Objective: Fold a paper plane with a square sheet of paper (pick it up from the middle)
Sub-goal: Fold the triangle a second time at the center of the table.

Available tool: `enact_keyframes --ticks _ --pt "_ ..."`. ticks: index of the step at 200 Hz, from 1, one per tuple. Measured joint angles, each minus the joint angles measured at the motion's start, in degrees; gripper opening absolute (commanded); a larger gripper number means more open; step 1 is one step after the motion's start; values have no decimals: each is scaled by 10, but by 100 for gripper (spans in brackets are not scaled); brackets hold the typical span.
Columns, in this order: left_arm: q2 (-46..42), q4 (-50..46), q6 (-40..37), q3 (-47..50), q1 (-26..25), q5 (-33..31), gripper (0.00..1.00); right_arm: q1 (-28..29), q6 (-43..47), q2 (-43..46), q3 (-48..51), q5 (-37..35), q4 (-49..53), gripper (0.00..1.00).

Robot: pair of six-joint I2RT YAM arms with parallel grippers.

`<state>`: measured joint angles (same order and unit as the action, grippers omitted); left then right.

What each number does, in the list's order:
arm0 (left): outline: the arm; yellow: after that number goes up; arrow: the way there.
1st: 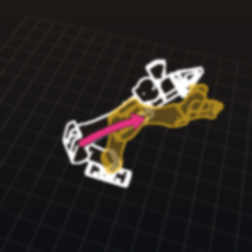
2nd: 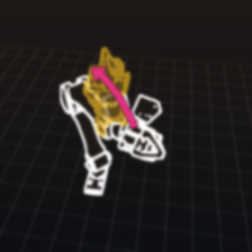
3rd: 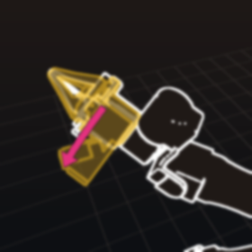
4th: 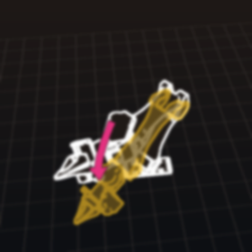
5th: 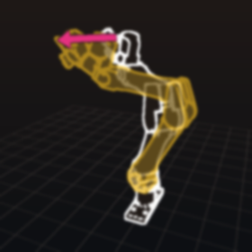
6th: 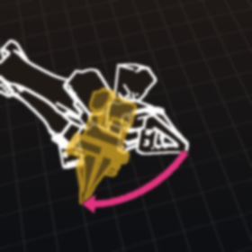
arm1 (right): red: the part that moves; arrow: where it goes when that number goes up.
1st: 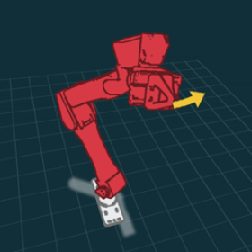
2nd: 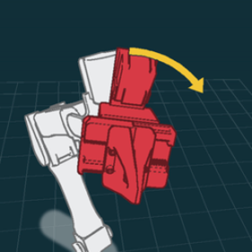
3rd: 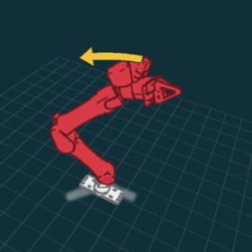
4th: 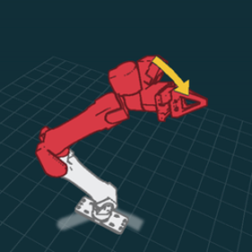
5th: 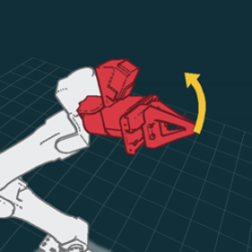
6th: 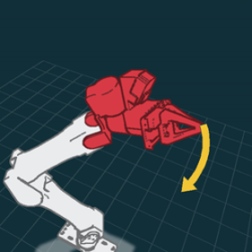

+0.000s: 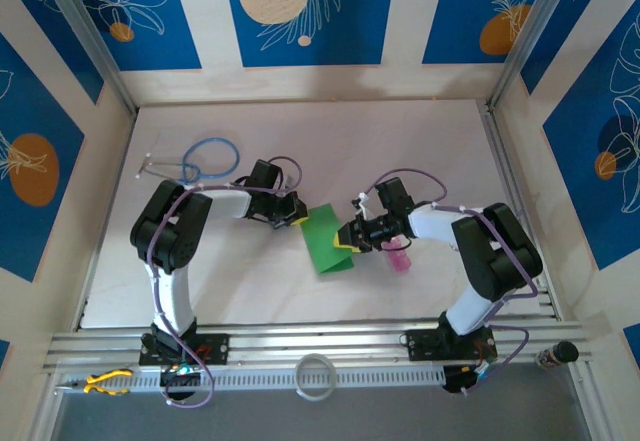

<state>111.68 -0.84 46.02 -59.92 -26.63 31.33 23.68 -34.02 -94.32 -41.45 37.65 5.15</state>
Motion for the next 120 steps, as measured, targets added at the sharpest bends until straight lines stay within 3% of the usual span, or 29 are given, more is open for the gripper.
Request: enact_keyframes --ticks 39,62,92,120 --pt "-5 8 0 3 0 2 20 0 -8 -5 0 -13 0 12" --pt "-12 12 0 6 -1 1 29 0 -19 -12 0 -19 -2 9" --pt "-43 9 -6 13 -1 -7 40 2 -43 -23 0 -35 -10 7" --pt "-83 0 -14 14 -1 -20 43 10 -82 -26 1 -57 -28 7"
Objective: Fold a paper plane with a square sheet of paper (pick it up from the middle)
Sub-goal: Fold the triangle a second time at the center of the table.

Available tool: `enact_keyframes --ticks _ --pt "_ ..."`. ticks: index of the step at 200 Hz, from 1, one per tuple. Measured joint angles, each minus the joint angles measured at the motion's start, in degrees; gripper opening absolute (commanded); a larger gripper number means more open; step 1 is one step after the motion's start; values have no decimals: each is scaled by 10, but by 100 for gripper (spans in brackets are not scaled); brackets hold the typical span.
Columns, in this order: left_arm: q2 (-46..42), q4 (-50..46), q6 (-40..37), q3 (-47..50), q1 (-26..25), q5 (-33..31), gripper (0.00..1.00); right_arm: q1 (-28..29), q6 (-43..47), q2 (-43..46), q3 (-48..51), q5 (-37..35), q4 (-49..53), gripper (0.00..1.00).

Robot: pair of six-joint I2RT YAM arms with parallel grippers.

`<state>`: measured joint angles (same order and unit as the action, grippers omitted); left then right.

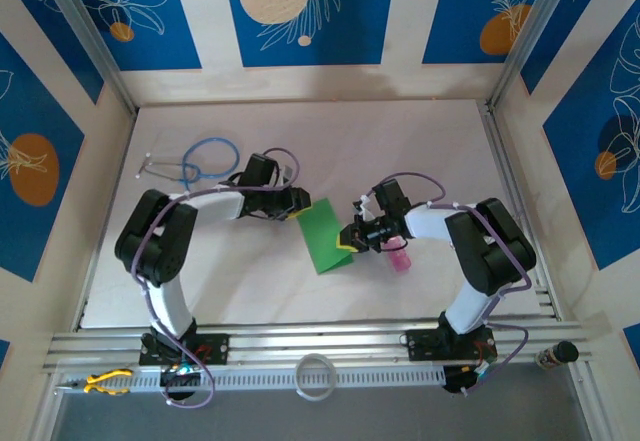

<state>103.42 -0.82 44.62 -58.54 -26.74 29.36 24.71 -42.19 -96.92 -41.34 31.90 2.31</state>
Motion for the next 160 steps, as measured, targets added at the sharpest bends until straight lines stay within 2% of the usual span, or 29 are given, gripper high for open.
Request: enact_keyframes --ticks 88,160 --pt "-56 -20 -1 14 0 -31 43 45 -164 -8 9 -101 -71 5" --pt "-79 -29 4 43 0 -46 38 83 -227 -2 9 -157 -88 3"
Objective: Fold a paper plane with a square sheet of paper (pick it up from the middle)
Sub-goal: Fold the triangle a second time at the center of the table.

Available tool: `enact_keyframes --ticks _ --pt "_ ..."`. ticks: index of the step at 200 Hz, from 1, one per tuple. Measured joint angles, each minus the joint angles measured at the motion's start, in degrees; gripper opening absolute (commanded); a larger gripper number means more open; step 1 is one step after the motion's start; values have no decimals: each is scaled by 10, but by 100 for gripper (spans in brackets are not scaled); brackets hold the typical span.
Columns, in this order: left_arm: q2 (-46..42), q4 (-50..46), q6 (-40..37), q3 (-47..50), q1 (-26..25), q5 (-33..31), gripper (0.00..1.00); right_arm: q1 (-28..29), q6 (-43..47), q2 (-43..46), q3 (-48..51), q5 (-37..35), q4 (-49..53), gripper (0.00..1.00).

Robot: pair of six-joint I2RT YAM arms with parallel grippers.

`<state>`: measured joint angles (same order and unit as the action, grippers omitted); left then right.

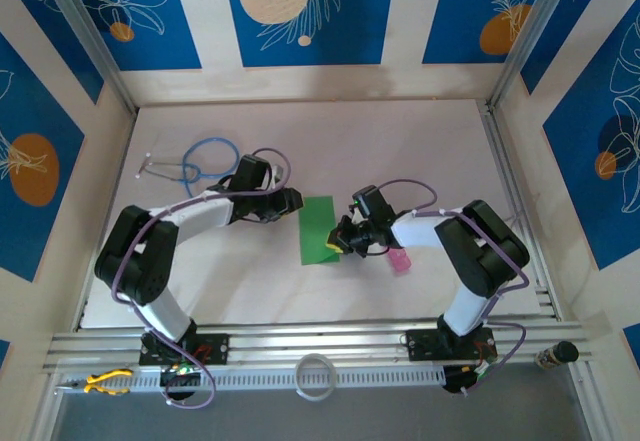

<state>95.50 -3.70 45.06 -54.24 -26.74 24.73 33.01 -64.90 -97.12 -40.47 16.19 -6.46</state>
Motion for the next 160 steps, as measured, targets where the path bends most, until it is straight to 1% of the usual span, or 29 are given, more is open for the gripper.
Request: enact_keyframes --ticks 35,79,110,136,160 --pt "-9 1 9 18 0 -4 36 0 -14 7 0 -11 -2 4" --pt "-5 12 17 24 -3 9 26 2 -22 13 1 -19 -2 11" --pt "27 23 19 20 -21 29 19 2 -22 13 1 -18 -1 17" --pt "63 21 14 8 -45 34 16 -2 -16 13 1 -14 -2 19" --pt "82 18 10 6 -56 33 12 -8 -11 13 1 -6 -3 20"
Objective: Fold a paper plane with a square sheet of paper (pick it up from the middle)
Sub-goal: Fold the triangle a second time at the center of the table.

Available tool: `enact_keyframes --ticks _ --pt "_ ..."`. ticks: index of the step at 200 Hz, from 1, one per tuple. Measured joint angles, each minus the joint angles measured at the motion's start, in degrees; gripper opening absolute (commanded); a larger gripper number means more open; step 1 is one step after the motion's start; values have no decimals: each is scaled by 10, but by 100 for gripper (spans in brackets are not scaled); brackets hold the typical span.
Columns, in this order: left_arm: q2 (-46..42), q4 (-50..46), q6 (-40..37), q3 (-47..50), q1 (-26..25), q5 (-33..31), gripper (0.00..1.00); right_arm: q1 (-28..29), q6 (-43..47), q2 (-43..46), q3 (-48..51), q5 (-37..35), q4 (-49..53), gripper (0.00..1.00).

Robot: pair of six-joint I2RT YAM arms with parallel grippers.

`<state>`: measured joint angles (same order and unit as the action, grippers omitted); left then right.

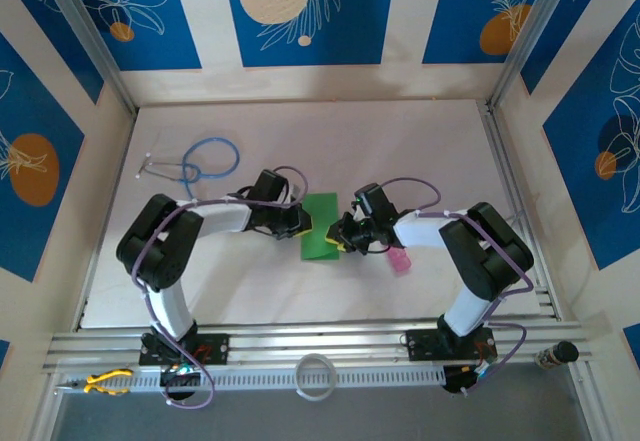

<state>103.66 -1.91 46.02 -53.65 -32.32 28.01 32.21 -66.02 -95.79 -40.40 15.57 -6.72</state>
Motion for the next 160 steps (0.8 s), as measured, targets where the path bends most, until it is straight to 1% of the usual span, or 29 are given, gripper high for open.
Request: enact_keyframes --ticks 30,75,160 --pt "11 -6 0 1 -2 -7 8 -6 8 0 0 9 -4 21" --pt "15 15 0 13 -2 -2 4 -7 15 -8 -1 27 -19 23" --pt "15 21 -16 16 -2 0 3 -24 43 -31 -21 51 -21 28"
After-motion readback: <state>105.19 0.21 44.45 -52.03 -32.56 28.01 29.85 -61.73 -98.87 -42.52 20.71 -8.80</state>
